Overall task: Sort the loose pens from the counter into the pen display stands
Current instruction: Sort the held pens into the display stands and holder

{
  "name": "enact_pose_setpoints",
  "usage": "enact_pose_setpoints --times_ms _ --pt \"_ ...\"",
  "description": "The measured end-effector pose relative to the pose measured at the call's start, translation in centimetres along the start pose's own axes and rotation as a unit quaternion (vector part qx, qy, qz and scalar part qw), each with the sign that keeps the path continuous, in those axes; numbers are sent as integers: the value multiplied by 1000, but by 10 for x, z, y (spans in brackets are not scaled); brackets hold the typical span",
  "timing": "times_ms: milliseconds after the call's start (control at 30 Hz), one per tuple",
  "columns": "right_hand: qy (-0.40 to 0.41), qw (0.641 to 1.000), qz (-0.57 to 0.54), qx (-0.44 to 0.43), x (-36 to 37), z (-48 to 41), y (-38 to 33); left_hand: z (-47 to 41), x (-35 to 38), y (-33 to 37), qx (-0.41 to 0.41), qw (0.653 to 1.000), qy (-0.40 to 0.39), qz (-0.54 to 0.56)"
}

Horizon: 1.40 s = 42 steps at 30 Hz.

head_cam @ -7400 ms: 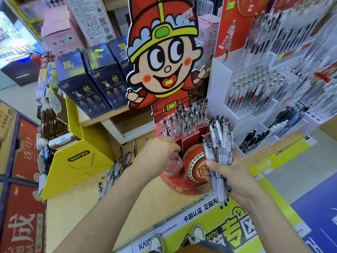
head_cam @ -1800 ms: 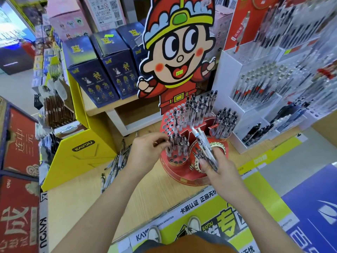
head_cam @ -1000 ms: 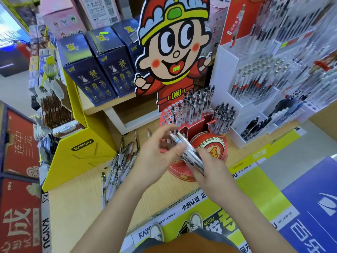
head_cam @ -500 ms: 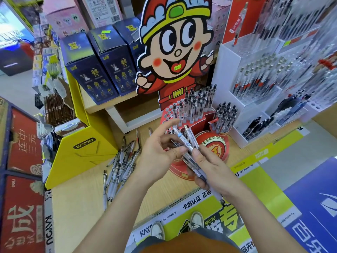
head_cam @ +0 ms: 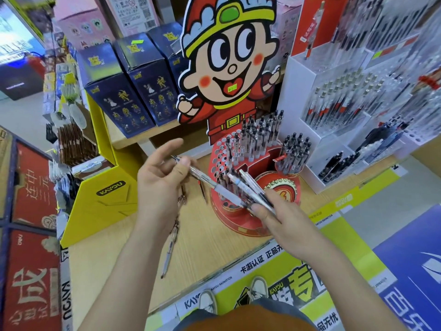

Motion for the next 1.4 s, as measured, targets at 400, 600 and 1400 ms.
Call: enact_pose_setpoints --times_ms 400,600,1400 --pt "-7 973 -230 14 15 -6 -16 14 19 -13 -33 997 -63 -26" --pt "-23 936 -345 59 11 -3 -17 10 8 -20 -68 991 -117 19" --pt "61 961 -254 90 10 -4 2 5 -5 -58 120 948 -4 -296"
Point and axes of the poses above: each hand's wrist, its own z-axis away from the middle knuckle, its own x-axis out of the palm, y = z × x, the point moved 1 cm from there along -z, towards the middle knuckle, and after that the axes turned 4 degrees about -z, right-handed, at the moved point
